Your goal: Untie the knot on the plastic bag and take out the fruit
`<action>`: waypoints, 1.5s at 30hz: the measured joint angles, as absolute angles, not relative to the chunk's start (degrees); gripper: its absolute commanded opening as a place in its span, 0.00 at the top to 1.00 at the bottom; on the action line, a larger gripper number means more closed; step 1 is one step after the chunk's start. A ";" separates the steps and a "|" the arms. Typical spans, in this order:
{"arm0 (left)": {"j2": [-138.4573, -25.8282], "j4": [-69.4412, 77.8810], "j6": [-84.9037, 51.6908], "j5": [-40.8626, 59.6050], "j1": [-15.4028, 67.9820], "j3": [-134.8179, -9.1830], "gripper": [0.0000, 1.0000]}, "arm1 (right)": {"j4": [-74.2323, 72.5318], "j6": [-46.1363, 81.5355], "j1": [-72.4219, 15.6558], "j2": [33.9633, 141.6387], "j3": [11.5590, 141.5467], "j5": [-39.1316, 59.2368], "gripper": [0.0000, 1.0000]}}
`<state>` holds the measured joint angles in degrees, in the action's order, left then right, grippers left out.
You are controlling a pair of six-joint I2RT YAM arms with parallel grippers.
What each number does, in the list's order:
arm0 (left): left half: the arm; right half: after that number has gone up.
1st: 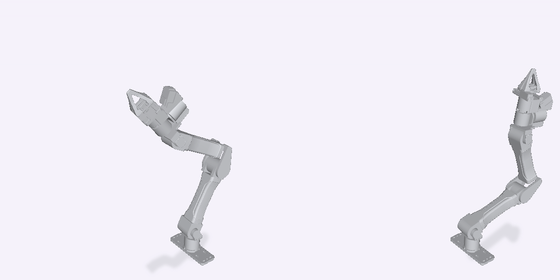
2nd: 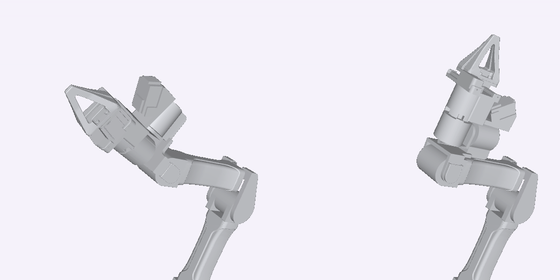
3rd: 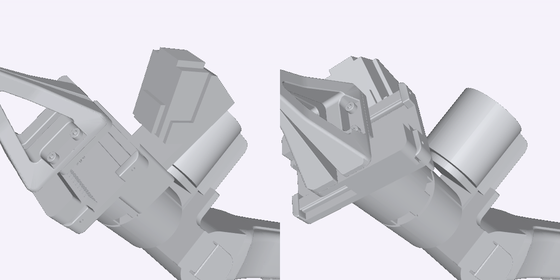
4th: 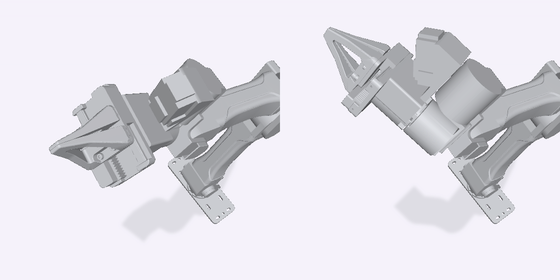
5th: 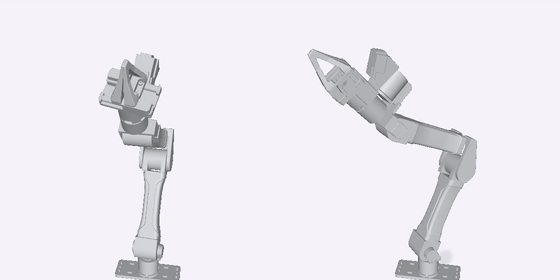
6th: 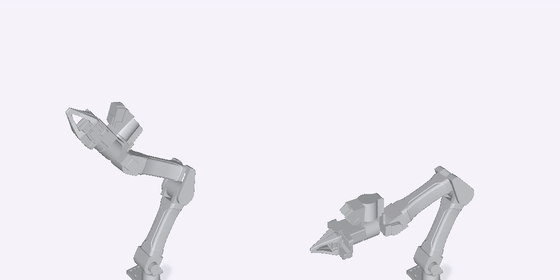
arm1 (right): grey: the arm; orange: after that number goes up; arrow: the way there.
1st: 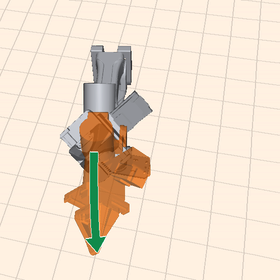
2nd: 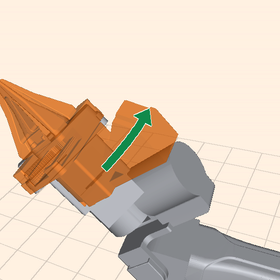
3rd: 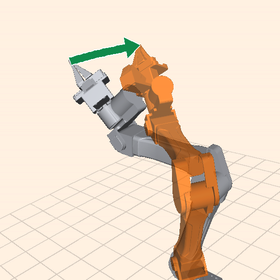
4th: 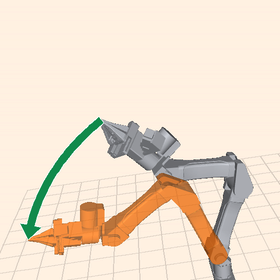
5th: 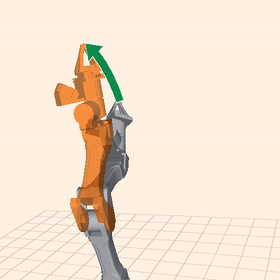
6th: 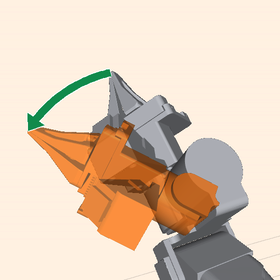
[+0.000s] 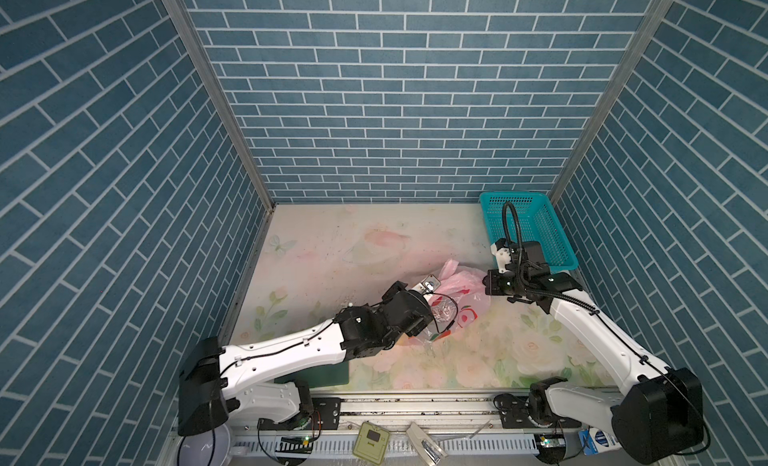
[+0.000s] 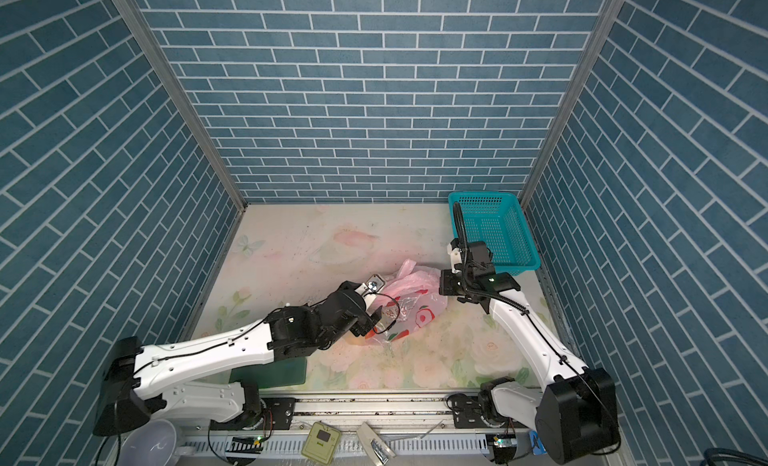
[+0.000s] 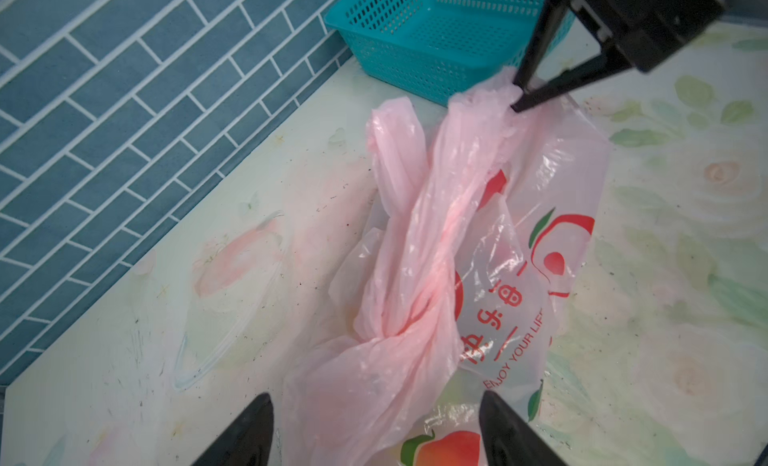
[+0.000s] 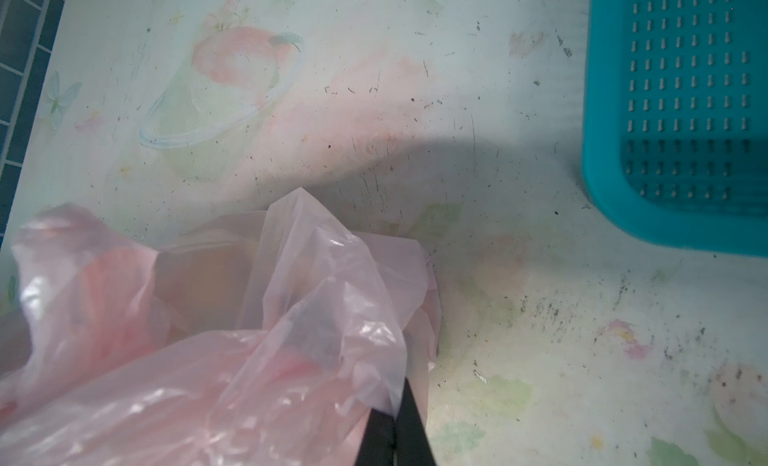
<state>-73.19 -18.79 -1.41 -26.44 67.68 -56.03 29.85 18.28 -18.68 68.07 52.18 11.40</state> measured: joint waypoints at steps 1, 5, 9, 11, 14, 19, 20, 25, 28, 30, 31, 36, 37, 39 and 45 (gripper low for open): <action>-74.13 -18.68 -0.60 -26.20 67.79 -56.01 0.21 | 30.11 18.28 -18.68 68.40 52.82 11.40 1.00; -76.51 -17.15 1.91 -25.87 67.90 -56.01 0.21 | 30.98 18.28 -18.68 69.23 54.13 11.44 1.00; -79.68 -14.09 3.77 -27.70 67.92 -56.10 0.22 | 31.55 18.28 -18.68 69.58 54.52 11.66 1.00; -81.52 -12.32 4.29 -28.88 67.92 -56.14 0.30 | 31.70 18.28 -18.68 69.60 54.59 11.79 1.00; -84.03 -10.66 4.73 -30.52 67.90 -56.25 0.55 | 31.75 18.28 -18.68 70.00 54.65 11.86 1.00; -84.31 -10.20 5.39 -32.40 67.90 -56.34 0.85 | 31.97 18.28 -18.68 70.54 54.72 11.81 1.00; -83.59 -10.20 5.28 -32.47 67.90 -56.31 0.88 | 32.01 18.28 -18.65 70.61 54.72 11.79 1.00; -76.36 -10.31 4.75 -31.99 67.90 -54.63 1.00 | 32.47 18.28 -18.22 70.85 54.72 11.75 1.00; -72.42 -10.48 4.34 -31.48 67.90 -53.30 1.00 | 32.64 18.17 -17.89 70.94 54.76 12.40 1.00; -71.11 -10.66 4.29 -30.76 67.90 -52.53 1.00 | 32.67 17.63 -17.82 70.94 55.00 13.52 0.92; -70.83 -10.81 4.27 -30.35 67.90 -52.29 1.00 | 32.67 17.26 -17.82 70.83 55.24 14.31 0.85; -71.20 -10.87 3.27 -28.86 67.90 -52.03 0.81 | 32.86 12.91 -17.82 68.73 57.12 17.65 0.55; -71.20 -10.81 2.83 -28.73 67.90 -51.90 0.75 | 33.01 11.97 -17.91 68.18 57.78 18.46 0.51; -70.96 -10.41 1.61 -28.42 67.90 -51.11 0.66 | 33.04 9.82 -18.39 66.94 58.87 19.81 0.46; -68.64 -10.48 -2.22 -27.81 67.33 -47.59 0.32 | 33.98 1.23 -25.71 64.82 60.36 19.40 0.26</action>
